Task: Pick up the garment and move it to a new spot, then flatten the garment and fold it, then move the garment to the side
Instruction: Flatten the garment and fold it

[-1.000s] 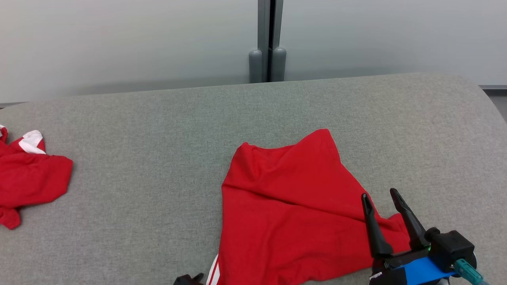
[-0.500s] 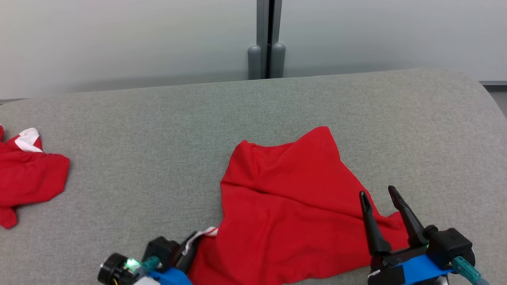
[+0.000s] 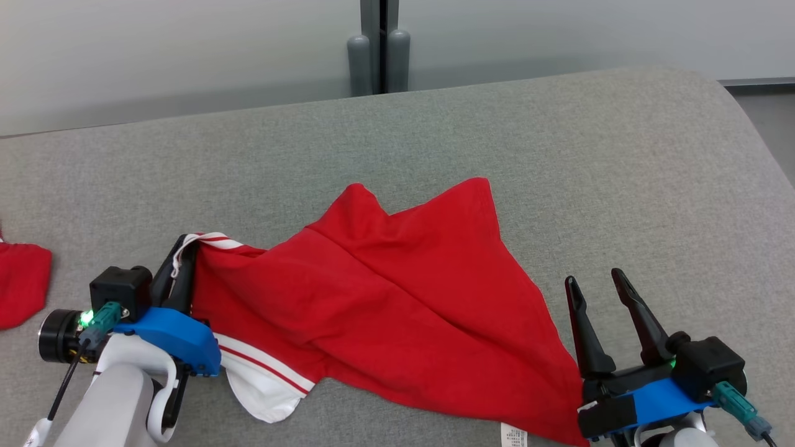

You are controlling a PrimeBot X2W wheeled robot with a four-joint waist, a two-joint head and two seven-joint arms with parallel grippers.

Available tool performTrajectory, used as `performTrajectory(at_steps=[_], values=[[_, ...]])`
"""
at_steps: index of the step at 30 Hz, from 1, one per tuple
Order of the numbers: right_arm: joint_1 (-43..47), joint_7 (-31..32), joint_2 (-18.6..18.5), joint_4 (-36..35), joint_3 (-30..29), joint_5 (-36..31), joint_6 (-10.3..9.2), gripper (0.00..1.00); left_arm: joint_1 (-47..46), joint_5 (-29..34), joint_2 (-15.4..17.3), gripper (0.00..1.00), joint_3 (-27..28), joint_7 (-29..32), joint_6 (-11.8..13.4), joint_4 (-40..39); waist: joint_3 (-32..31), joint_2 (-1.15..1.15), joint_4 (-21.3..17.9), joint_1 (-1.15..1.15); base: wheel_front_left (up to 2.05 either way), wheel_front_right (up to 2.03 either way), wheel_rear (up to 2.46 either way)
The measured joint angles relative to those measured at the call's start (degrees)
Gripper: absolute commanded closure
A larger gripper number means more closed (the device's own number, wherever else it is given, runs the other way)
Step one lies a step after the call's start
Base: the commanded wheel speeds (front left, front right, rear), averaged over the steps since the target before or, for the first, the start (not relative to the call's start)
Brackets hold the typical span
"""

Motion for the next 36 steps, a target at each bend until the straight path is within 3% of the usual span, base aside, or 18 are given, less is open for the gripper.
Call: performTrajectory(at_steps=[3, 4, 5, 12, 21, 28, 36], values=[[-0.53, 0.01, 0.00, 0.27, -0.05, 0.14, 0.00, 0.00, -1.31, -0.23, -0.45, 1.00, -0.07, -1.25, -0.04, 2.94, 0.43, 0.00, -0.66, 0.00, 0.00, 0.00, 0.00], [-0.55, 0.01, -0.01, 0.33, -0.07, 0.15, 0.00, 0.00, -1.62, -0.20, -0.71, 0.76, -0.07, -1.98, 0.03, 3.82, 0.46, 0.00, -0.75, 0.00, 0.00, 0.00, 0.00], [-0.55, 0.01, 0.00, 0.40, -0.05, 0.30, 0.00, 0.00, -1.86, 0.01, -0.89, 0.00, -0.08, -2.65, 0.22, 4.52, 0.45, 0.00, -0.80, 0.00, 0.00, 0.00, 0.00], [0.18, 0.01, -0.01, 1.15, -1.01, 1.03, 0.00, 0.00, -0.91, 0.55, -2.54, 0.00, 1.74, -6.10, 1.13, 4.32, -1.51, 0.00, 0.64, -0.01, 0.00, 0.00, 0.00], [0.97, 0.00, 0.01, 2.07, -2.67, 1.08, 0.00, 0.00, 9.70, 4.77, -4.94, 0.00, 10.80, -6.26, 2.69, -9.42, -3.97, 0.00, 4.16, -0.01, 0.00, 0.00, 0.00], [1.76, 0.00, 0.02, 2.90, -3.47, 0.58, 0.00, 0.00, 16.42, 7.53, -7.62, 0.00, 13.68, -6.27, -0.94, -7.77, -5.22, 0.00, 6.70, -0.01, 0.00, 0.00, 0.00], [2.04, 0.00, 0.02, 3.56, -3.23, 0.54, 0.00, 0.00, 18.08, 10.68, -9.61, 0.00, 11.39, -6.27, -3.13, -3.48, -6.14, 0.00, 7.10, -0.01, 0.00, 0.00, 0.00]])
